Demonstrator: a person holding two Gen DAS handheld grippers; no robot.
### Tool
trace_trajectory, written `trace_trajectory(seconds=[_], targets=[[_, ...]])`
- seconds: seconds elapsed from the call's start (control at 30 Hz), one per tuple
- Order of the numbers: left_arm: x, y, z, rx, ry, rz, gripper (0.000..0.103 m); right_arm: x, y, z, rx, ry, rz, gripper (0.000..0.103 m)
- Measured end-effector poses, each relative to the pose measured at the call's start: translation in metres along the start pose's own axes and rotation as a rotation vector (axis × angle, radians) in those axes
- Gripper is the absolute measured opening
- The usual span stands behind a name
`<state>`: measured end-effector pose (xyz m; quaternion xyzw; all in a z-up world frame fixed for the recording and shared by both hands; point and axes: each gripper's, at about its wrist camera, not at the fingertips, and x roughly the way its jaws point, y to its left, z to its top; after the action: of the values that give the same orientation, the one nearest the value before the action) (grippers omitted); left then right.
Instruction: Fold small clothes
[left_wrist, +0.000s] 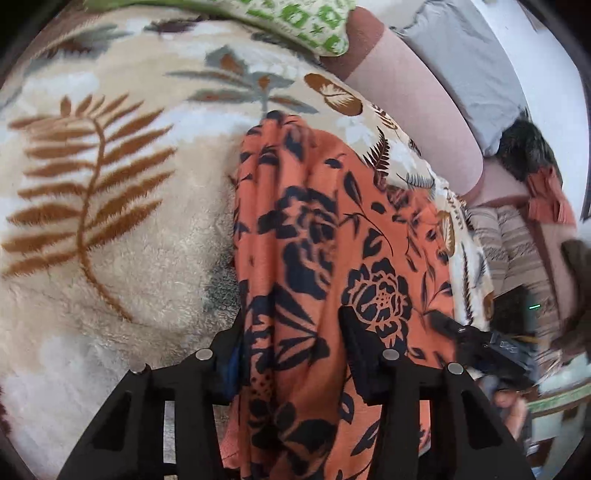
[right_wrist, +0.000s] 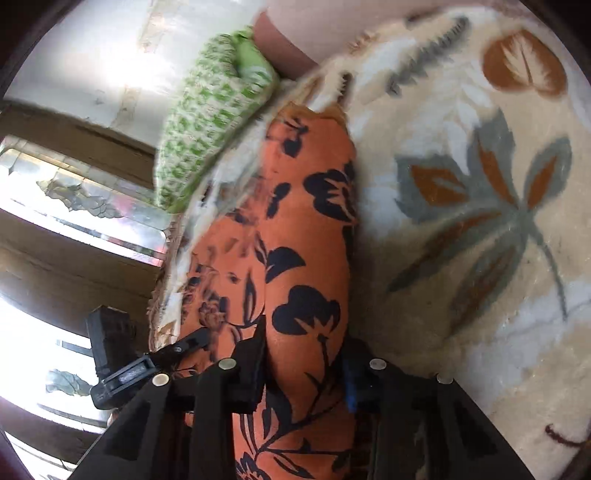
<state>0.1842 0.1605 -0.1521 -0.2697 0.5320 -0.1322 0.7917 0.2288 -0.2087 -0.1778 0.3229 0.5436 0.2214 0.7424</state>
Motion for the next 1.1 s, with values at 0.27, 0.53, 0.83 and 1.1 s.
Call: trace_trajectory(seconds=[0.27, 0.53, 0.83, 1.1], targets=[[-0.040, -0.024, 0.013, 0.108, -0.132, 0.091, 0.080, -0.043, 0.022, -0.001, -0.081, -0.129, 0.029, 0.072], [0.004, -0.004, 0.013, -0.017, 0.060, -0.069, 0.040, -0.004, 0.012, 0.001, -0.011, -0.028, 0.058, 0.043], [-0.009, -0.031, 0.011, 0.028, 0.007, -0.094, 0.028, -0.030, 0.050, 0.005, -0.202, -0.085, -0.021, 0.034], [-0.027, -0.102, 0.030, 0.130, -0.110, -0.172, 0.028, -0.108, 0.080, 0.038, -0.328, -0.193, -0.039, 0.033]])
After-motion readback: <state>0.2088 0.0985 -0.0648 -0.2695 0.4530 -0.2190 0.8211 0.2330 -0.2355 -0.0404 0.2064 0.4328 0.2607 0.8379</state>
